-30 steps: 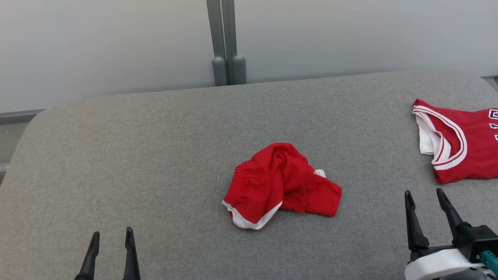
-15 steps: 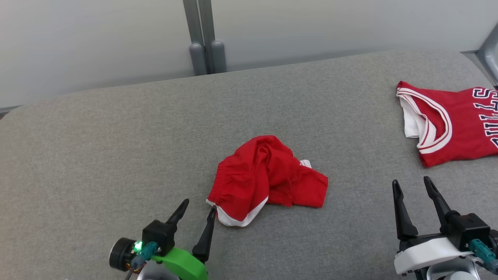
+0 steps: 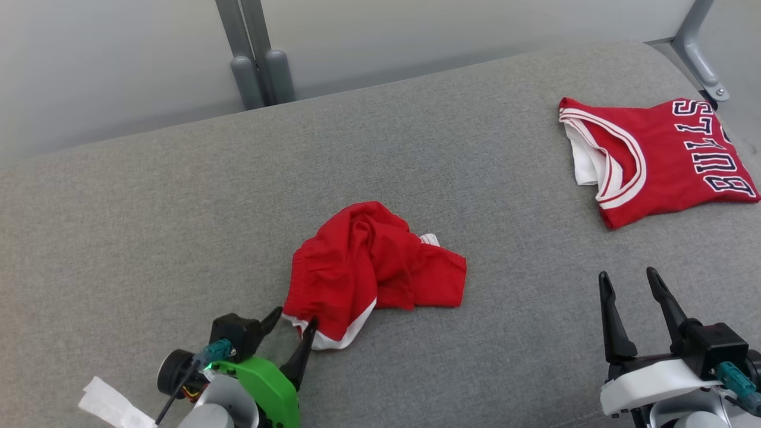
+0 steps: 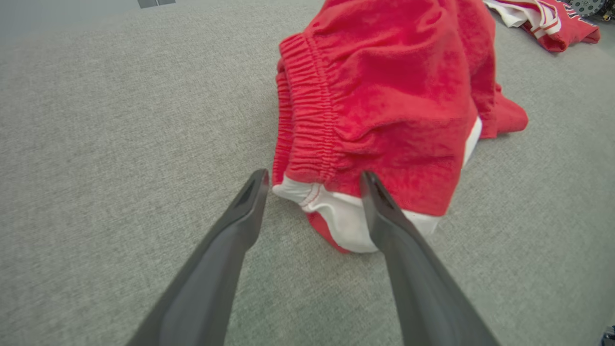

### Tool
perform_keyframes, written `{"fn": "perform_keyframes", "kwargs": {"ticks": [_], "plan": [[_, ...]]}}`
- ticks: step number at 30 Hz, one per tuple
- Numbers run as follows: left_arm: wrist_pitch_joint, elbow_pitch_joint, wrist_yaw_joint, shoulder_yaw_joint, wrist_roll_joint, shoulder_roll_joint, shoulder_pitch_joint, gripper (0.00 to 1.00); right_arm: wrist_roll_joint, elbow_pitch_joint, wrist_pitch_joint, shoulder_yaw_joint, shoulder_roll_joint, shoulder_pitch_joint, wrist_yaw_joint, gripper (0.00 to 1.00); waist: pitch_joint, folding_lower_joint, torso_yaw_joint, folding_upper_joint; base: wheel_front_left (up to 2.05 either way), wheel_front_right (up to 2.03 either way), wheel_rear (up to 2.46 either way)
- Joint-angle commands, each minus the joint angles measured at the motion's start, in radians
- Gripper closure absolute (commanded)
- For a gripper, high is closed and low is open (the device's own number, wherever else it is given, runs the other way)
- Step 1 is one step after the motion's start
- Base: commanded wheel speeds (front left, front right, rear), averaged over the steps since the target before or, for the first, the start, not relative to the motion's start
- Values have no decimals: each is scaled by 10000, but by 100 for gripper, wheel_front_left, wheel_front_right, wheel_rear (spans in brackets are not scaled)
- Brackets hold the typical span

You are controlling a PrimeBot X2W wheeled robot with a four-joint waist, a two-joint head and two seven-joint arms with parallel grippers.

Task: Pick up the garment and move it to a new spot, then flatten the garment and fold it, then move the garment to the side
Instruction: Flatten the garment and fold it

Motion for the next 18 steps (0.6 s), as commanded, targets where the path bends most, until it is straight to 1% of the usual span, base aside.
{"fn": "perform_keyframes", "kwargs": {"ticks": [1,2,6,7,9,10,11,12,14,15,17,18], "plan": [[-6,-36,12,-279,-274,44,-256,65,21,19,-30,-9,8,-173,-2,0,15,0,-5,0,0,0,0],[34,-97,12,-476,-435,75,-301,100,26,23,-30,-7,17,-183,-2,0,18,0,5,0,0,0,0],[275,-346,13,-1429,-1222,464,-524,100,34,52,-30,15,41,-251,-2,0,25,0,61,0,0,0,0],[294,-447,13,-1528,-1474,453,-546,100,35,56,-29,18,43,-263,-2,0,17,0,70,0,0,0,0],[338,-1046,11,-1694,-2531,205,-469,100,28,50,-30,16,54,-260,-2,0,8,0,87,0,0,0,0],[395,-1584,11,-1678,-3392,51,-342,100,31,47,-30,17,62,-244,-2,0,-2,0,91,0,0,0,0],[530,-2093,11,-1679,-4045,84,-289,100,103,68,-30,-1,74,-220,-2,0,-13,0,90,0,0,0,0],[703,-2695,11,-1656,-4631,310,-313,100,241,89,-30,-70,98,-191,-2,0,-28,0,97,0,0,0,0],[1016,-3717,17,-1478,-5365,633,-503,100,356,90,-30,-119,154,-139,-1,0,-50,0,149,0,0,0,0],[1156,-4134,17,-1350,-5589,661,-652,100,379,114,-29,-105,180,-105,-1,0,-51,0,177,0,0,0,0],[1472,-5064,243,-993,-5903,746,-1051,100,456,159,-30,-57,205,-78,-1,0,-56,0,224,0,0,0,0],[1683,-5472,477,-791,-6142,770,-1221,100,487,192,-30,-33,213,-85,-2,0,-55,0,237,0,0,0,0]]}}
